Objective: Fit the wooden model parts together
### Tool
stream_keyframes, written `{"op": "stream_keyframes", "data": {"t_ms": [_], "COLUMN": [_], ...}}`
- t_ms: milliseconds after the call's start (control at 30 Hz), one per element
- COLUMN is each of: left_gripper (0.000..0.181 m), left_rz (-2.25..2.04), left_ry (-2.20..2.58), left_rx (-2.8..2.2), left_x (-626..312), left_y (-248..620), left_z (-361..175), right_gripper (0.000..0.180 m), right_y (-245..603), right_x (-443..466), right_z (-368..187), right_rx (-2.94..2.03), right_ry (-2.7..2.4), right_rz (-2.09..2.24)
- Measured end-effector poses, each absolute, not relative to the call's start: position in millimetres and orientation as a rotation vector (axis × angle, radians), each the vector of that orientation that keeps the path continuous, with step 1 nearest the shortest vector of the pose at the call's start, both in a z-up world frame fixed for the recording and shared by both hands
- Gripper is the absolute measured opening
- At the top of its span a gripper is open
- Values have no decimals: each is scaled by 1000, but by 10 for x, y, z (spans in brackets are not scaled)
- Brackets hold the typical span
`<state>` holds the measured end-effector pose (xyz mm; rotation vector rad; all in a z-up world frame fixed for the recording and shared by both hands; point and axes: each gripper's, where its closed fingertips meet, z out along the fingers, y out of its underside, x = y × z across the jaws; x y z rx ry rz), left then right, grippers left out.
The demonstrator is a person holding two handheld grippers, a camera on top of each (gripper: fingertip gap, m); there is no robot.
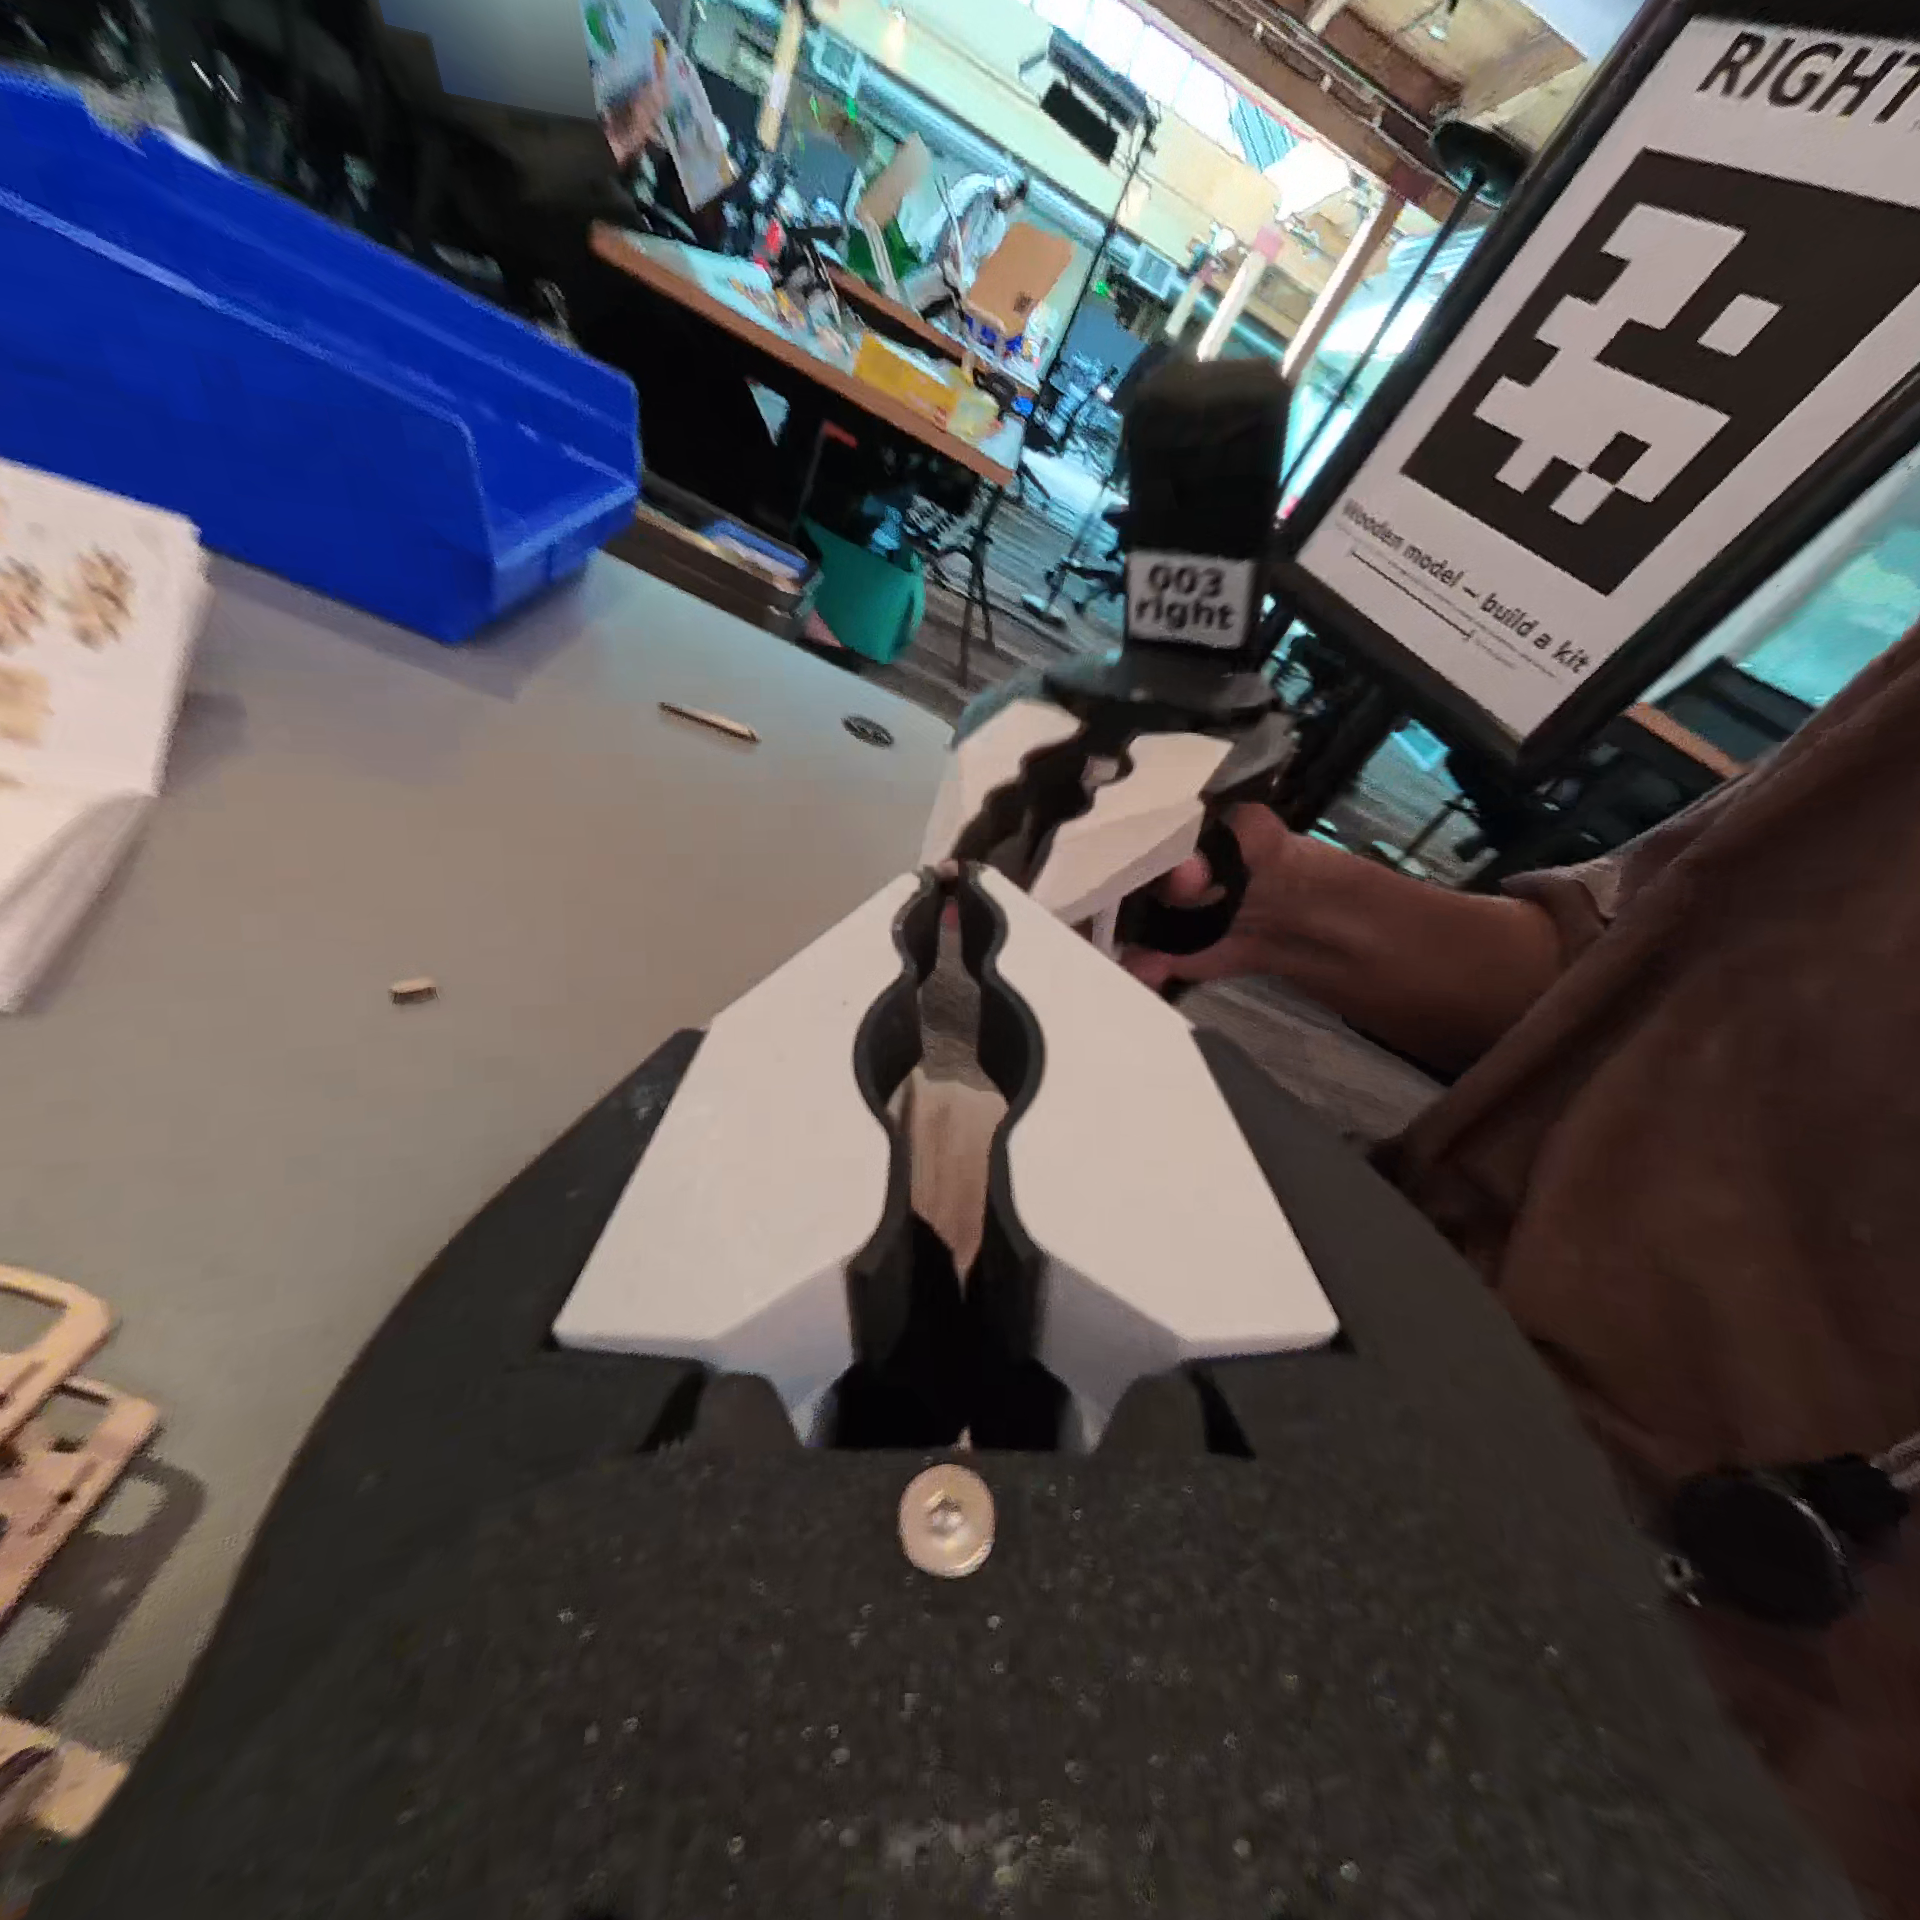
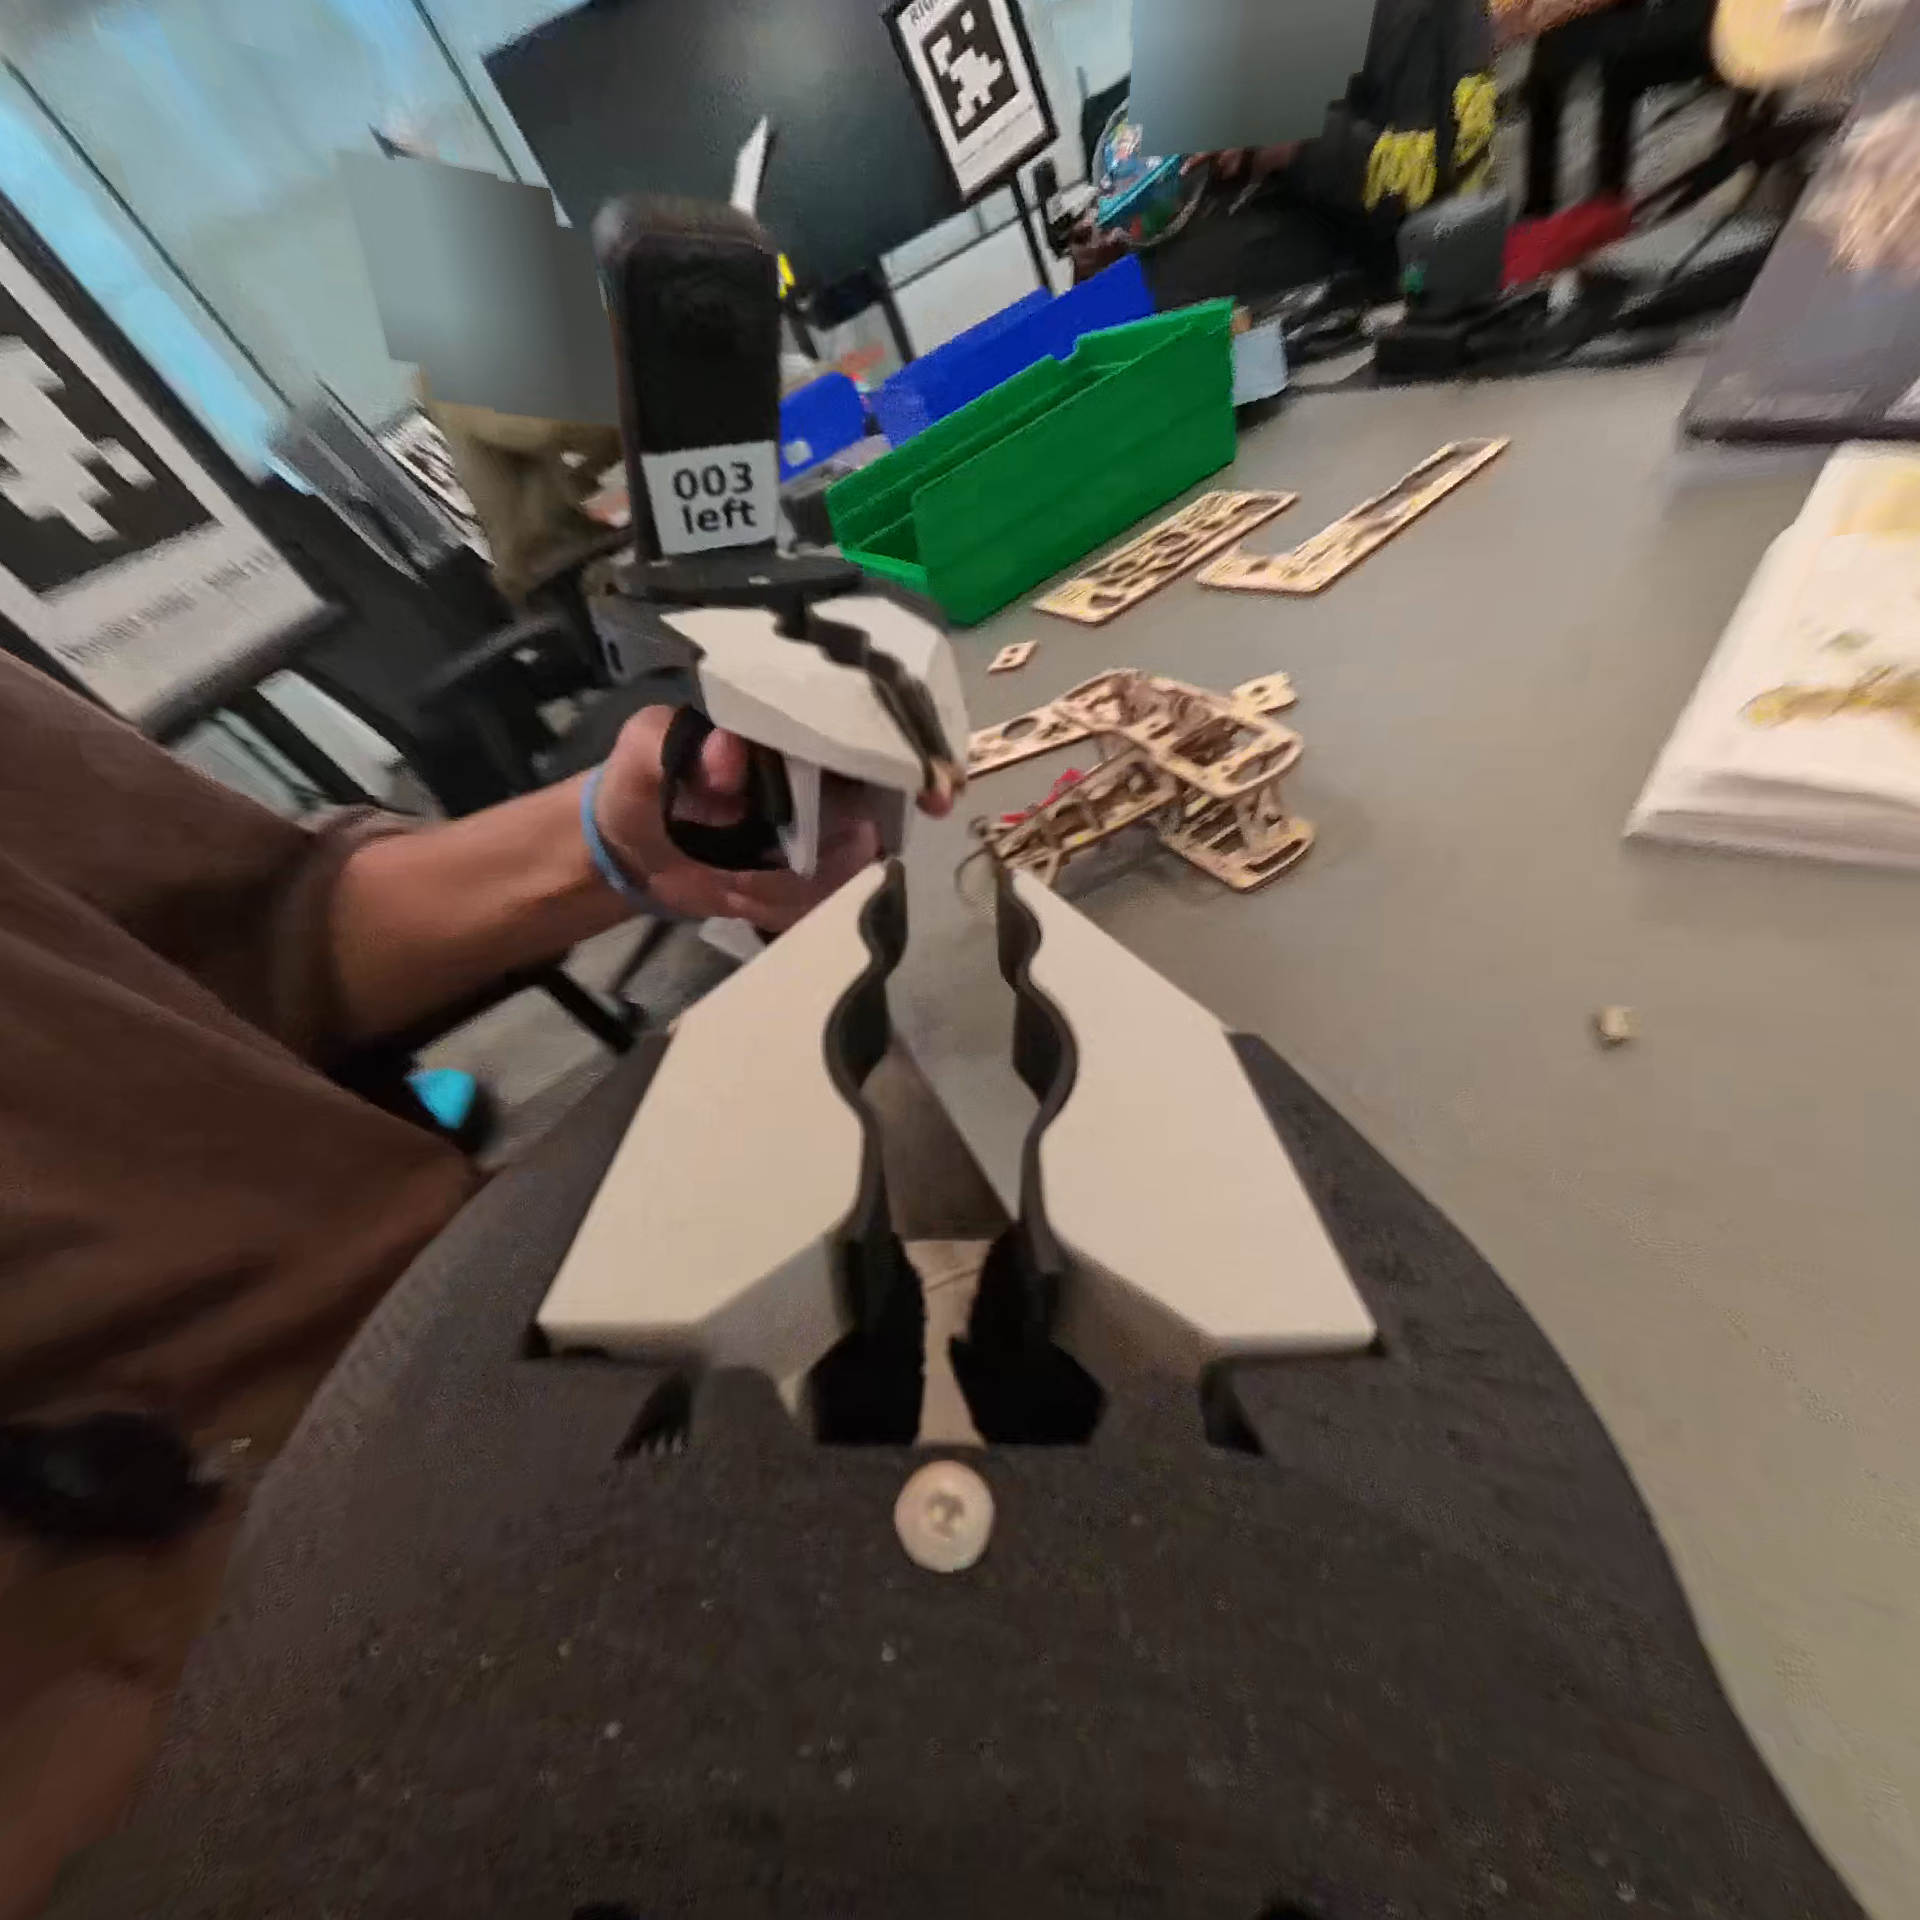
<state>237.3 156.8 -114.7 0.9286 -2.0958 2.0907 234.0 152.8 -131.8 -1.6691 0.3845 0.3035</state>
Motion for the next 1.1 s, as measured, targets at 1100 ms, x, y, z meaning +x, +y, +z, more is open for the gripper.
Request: {"op": "stream_keyframes", "data": {"t_ms": [1100], "left_gripper": [2], "left_rz": [1940], "left_ry": [-2231], "left_rx": [1246], "left_x": [2853], "left_y": [1214], "left_z": [-1915], "right_gripper": [14], "right_y": [1093], "right_x": [3129], "right_z": [-2253], "right_rx": [-1852], "right_ry": [599], "right_rz": [462]}}
